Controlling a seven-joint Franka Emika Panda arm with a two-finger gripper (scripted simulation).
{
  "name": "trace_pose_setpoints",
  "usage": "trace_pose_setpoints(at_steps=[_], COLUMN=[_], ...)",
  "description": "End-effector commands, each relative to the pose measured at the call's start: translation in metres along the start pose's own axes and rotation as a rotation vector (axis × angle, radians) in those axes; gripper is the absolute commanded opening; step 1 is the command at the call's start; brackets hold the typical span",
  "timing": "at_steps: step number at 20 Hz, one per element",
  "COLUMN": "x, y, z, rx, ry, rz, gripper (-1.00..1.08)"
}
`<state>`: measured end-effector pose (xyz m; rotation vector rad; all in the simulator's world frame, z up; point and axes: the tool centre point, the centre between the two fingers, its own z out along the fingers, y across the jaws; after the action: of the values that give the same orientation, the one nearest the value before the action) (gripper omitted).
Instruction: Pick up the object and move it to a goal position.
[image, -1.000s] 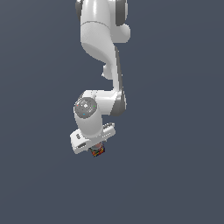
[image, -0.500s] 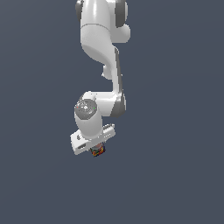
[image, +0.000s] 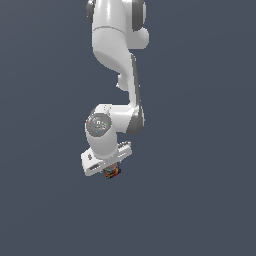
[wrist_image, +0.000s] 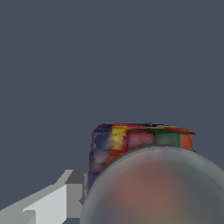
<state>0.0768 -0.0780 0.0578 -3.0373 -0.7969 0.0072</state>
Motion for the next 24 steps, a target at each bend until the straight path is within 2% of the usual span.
trace_pose_setpoints(at_steps=[1,10,24], x=[0.002,0.011,0.039], y=[-0.002,-0.029,-0.108], z=[-0.006,-0.055,-0.199], rx=[-0.002,-0.002,-0.004], ry=[0.003,0.002,0.002], rz=[0.0,-0.001,-0.001], gripper=[-1.0,-1.0,-1.0])
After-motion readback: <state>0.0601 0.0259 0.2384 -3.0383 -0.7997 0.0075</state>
